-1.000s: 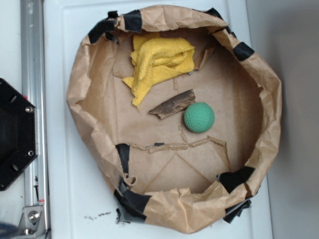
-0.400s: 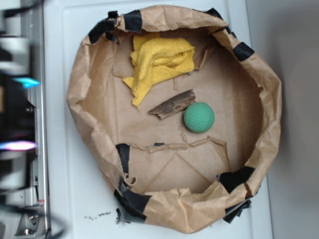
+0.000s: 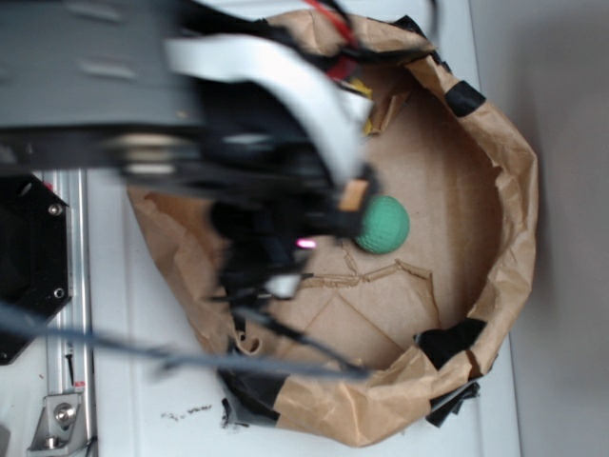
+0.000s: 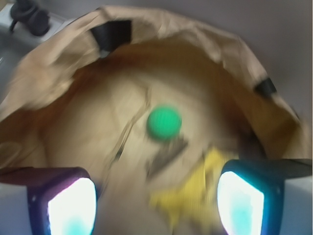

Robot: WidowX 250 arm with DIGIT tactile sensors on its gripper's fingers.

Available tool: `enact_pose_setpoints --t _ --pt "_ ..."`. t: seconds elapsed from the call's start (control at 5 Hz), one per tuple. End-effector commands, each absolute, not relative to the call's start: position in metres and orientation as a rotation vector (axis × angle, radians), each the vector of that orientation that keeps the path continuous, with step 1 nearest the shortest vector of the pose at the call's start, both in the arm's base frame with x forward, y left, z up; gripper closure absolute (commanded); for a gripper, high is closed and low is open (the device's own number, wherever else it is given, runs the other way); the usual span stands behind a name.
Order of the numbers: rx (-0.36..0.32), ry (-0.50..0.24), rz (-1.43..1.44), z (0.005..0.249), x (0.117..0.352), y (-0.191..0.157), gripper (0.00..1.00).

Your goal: Grab the green ball.

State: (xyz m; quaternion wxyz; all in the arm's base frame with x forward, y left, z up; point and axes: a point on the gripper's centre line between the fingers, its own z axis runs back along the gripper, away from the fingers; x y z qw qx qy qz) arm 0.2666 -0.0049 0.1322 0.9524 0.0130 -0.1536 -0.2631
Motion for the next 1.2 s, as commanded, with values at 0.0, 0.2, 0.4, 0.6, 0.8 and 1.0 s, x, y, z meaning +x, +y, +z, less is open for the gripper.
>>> enact_pose_setpoints --t 0.0,0.2,0.4,0.6,0.8,1.0 --pt "-0.010 -0.270 -0.565 0.078 0.305 0.002 0.00" --pt "-0.010 -0.191 -0.607 0.043 0.306 -0.006 0.00" --pt "-0.013 -0.212 -0.564 0.029 0.313 -0.014 1.00" --pt "-0.005 -0.286 -0.530 0.053 0.325 -0.018 1.00" --pt "-0.004 -0.317 -0.476 0.099 0.318 -0.019 1.00" --pt "0.076 -0.407 -0.416 0.149 0.305 -0.027 1.00"
